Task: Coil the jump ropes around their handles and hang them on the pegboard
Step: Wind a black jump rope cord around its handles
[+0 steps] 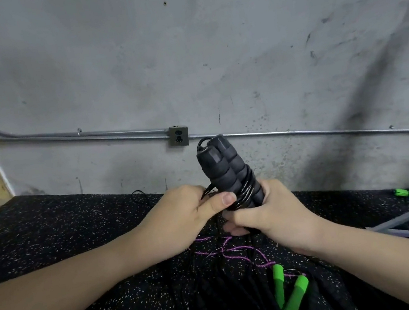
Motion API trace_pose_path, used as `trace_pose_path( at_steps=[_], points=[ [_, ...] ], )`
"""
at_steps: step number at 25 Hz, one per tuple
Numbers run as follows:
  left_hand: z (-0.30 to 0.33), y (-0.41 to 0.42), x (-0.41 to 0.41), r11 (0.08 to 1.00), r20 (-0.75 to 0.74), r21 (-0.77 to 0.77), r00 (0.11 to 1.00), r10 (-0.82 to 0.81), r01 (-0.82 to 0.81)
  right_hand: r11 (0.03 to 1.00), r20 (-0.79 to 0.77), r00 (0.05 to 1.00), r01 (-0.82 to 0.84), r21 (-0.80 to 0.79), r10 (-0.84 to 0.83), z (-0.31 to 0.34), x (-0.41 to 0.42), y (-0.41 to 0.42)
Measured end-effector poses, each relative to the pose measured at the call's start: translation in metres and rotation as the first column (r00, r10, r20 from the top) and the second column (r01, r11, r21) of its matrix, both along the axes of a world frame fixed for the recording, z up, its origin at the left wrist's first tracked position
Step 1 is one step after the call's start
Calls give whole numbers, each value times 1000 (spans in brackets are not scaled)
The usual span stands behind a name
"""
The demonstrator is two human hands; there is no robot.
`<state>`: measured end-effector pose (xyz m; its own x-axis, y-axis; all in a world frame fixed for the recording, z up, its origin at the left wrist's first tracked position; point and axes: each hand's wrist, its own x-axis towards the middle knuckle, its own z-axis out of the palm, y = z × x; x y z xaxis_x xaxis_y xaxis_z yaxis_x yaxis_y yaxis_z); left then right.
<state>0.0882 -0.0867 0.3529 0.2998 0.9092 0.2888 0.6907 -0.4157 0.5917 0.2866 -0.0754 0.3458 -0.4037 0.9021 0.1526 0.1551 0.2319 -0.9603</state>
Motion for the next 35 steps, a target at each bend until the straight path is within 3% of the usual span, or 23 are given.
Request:
trace_pose_path(
  at_steps=[6,10,13,14,16,17,18,22,25,31,33,35],
  points=[
    [6,-12,28,1000,12,3,1000,-27,27,975,-10,995,99,198,-99,-10,0,0],
    [1,0,22,998,-2,54,1000,14,-14,968,37,988,141,205,-152,-14,-7,0],
    [3,1,6,988,94,-53,986,-137,142,997,40,997,-71,-33,73,-1,-3,-1],
    [7,-3,4,971,150,-95,967,-205,221,959,-23,979,-203,-196,202,4,1,-2],
    [10,-7,5,926,269,-157,917,-296,345,753,-219,879,-475,-455,422,14,9,-6],
    [10,-9,6,908,315,-183,897,-310,378,684,-253,840,-540,-490,481,18,12,-6],
    [9,-10,8,897,348,-201,885,-309,393,678,-221,830,-549,-488,513,20,14,-6],
    [-7,-8,7,898,446,-306,881,-159,317,913,89,934,-314,-261,346,18,4,-2],
    [-13,-8,9,938,417,-281,906,-73,205,978,121,974,-176,-111,189,9,-1,-1],
    [-16,-14,18,987,224,-137,973,-50,83,991,383,922,3,135,-55,4,3,7],
    [-19,-17,24,992,252,-100,966,-55,82,968,436,888,36,248,-145,3,1,3],
    [-21,-19,30,992,304,-108,952,-30,66,911,548,783,55,409,-293,-3,-3,-3]
  ],
)
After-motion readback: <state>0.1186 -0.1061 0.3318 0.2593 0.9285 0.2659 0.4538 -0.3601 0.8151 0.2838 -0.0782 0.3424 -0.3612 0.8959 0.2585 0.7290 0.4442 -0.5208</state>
